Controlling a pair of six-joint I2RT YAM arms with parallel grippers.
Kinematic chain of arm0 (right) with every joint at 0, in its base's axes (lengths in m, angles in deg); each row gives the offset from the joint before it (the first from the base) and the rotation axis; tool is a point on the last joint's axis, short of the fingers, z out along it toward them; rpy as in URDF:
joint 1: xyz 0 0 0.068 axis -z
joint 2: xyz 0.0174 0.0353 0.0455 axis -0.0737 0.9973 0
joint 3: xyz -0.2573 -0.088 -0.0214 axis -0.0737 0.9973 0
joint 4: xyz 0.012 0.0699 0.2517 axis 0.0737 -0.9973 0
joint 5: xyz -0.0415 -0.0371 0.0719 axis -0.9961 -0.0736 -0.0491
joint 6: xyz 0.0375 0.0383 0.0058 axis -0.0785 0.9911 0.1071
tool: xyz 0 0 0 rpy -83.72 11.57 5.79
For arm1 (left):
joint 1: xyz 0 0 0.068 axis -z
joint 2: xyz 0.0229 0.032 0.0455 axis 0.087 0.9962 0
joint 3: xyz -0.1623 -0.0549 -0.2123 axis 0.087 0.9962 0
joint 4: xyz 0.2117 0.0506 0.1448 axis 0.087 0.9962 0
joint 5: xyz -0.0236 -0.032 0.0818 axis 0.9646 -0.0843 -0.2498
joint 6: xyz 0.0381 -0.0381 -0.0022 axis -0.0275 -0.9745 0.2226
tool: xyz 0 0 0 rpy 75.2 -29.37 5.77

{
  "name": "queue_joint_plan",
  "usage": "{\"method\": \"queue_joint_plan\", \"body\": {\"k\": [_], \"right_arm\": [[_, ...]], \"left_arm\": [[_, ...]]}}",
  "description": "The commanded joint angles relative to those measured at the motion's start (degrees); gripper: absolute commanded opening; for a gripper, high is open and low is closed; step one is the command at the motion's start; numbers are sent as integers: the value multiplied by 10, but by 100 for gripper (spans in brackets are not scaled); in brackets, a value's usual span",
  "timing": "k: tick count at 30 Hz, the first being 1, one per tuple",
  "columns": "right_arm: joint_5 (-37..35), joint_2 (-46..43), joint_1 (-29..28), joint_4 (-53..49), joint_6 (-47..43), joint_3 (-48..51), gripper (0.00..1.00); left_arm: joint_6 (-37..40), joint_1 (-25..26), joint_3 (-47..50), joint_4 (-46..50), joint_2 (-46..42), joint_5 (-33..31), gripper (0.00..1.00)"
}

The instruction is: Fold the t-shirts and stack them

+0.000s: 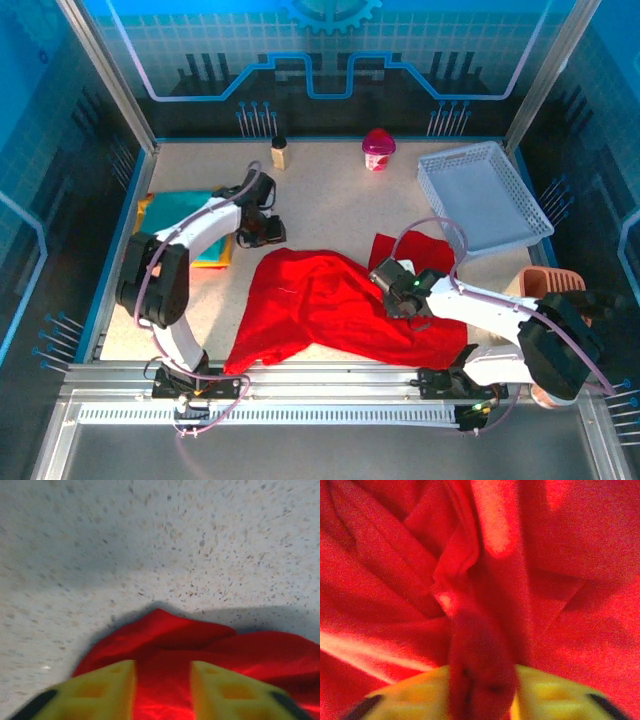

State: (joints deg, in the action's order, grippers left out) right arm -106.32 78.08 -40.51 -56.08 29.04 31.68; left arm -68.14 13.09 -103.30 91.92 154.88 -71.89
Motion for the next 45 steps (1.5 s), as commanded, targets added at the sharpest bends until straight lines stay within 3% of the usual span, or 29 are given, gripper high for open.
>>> {"method": "queue_joint_plan", "body": {"k": [1,3,7,12,17,20,26,32,40,42,45], "right_arm": [[-12,-9,-9,-21,21,-23,58],[-17,-25,-8,-23,5,-40,75],[-8,-40,6,-18,-35,-81,95],[47,4,94,-5,-81,-141,97],[46,113,150,8,-139,-243,88],[73,203,175,9,-169,-310,77],[76,357,179,-17,-187,-416,54],[56,424,183,-22,-181,-454,45],[55,450,204,-21,-166,-454,34],[54,453,207,-20,-167,-452,22],[59,450,211,-15,-166,-449,6]], "left_arm": [[-4,31,-31,-8,15,25,50],[-5,46,-45,-9,28,29,53],[2,64,-76,-4,52,44,54],[15,91,-90,3,70,38,52],[-3,102,-60,-10,70,41,36],[-18,115,-29,-26,49,35,28],[-52,156,17,-32,4,-1,9],[-73,174,57,-39,-26,-16,0],[-124,207,143,-84,-76,-39,0],[-134,209,154,-92,-79,-44,0],[-138,210,148,-96,-88,-50,36]]}}
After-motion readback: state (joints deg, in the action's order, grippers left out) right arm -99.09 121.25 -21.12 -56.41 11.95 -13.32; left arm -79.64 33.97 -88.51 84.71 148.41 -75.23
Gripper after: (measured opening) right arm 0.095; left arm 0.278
